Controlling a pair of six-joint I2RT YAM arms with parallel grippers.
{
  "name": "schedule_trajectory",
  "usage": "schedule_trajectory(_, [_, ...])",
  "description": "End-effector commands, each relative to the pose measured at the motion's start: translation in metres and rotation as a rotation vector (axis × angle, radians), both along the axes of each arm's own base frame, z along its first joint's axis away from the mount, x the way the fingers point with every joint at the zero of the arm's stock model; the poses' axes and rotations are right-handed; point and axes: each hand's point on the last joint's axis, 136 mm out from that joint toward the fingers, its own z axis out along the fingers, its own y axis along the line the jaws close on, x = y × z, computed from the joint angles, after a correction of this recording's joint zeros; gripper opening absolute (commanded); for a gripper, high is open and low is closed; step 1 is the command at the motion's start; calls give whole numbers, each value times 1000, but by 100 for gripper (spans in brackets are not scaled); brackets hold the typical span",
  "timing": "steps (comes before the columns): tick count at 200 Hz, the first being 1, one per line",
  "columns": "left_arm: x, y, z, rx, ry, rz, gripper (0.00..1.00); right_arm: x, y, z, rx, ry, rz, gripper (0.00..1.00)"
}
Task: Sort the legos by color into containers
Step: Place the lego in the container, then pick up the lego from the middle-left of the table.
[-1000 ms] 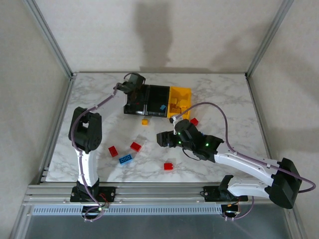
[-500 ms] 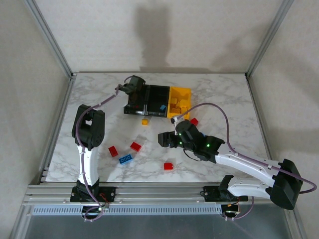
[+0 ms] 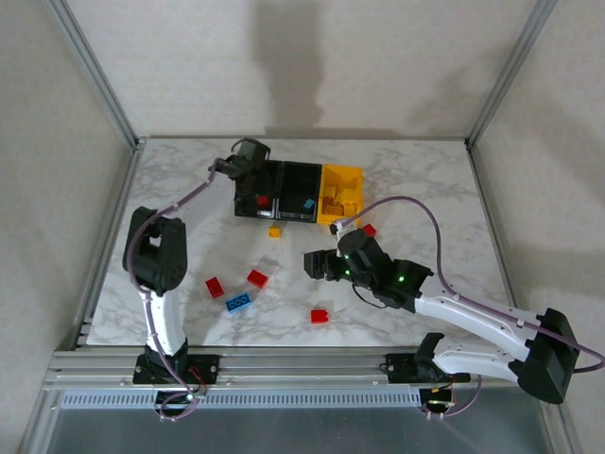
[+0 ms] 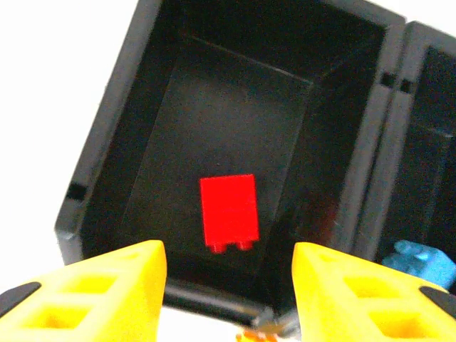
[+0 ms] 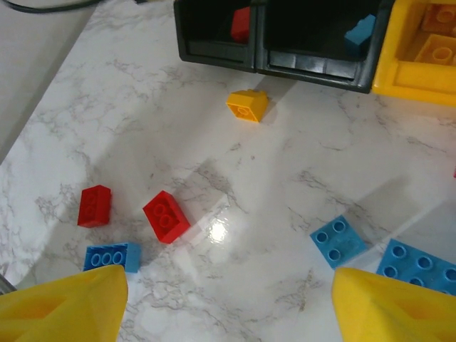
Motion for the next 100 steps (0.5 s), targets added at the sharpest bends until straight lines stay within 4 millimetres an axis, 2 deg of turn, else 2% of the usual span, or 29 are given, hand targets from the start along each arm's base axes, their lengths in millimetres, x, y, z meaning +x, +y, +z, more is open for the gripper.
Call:
schedule_trajectory(1, [-20,-4,34,-62,-54,-27,51,6,-16,5,-9,6,-70,76])
schedule_trajectory(41, [-68,-6,39,-123,-63,-65,53,10,-23,0,-23,26,-93,76])
schedule_trajectory(68, [-102,1,31,-143,-48,-73,54,13,-25,-5,-36,48,-106,76])
schedule_trajectory(100, [-134,10,18,-140,-6,-91,57,13,-18,-10,-37,73,-87,75])
